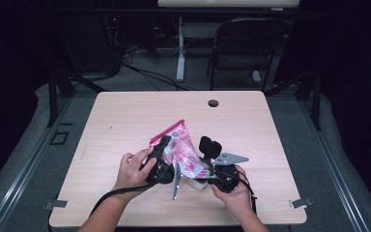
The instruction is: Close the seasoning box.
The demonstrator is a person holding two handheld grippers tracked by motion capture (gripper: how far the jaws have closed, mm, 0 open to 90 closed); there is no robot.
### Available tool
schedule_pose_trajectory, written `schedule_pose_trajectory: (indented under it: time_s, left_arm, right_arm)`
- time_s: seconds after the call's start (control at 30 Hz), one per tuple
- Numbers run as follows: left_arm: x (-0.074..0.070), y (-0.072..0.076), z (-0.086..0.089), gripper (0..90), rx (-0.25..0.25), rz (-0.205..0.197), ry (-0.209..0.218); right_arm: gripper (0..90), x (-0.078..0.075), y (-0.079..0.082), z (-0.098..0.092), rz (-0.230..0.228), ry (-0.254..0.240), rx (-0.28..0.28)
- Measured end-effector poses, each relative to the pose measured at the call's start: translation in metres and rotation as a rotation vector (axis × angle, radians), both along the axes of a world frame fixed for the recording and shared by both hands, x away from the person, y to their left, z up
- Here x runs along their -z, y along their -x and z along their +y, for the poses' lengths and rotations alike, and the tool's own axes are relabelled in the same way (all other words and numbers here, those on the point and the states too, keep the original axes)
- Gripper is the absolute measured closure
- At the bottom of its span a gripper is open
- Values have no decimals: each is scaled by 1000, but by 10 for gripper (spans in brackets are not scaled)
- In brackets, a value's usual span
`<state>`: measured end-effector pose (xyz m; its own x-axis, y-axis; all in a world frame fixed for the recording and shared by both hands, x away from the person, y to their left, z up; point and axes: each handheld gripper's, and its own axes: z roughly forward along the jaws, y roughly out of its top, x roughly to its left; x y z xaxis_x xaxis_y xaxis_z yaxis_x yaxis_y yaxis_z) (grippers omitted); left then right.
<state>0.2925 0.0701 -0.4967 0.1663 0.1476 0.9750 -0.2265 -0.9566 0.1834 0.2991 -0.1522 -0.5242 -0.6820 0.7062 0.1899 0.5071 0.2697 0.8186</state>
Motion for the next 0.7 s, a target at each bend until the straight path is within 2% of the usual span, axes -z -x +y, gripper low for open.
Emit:
schedule_pose_trajectory:
  time_s: [0.7]
  left_arm:
    - [-1,1,0,655,6,-9,-8]
  right_arm:
    - [898,0,0,0,4,4,-1]
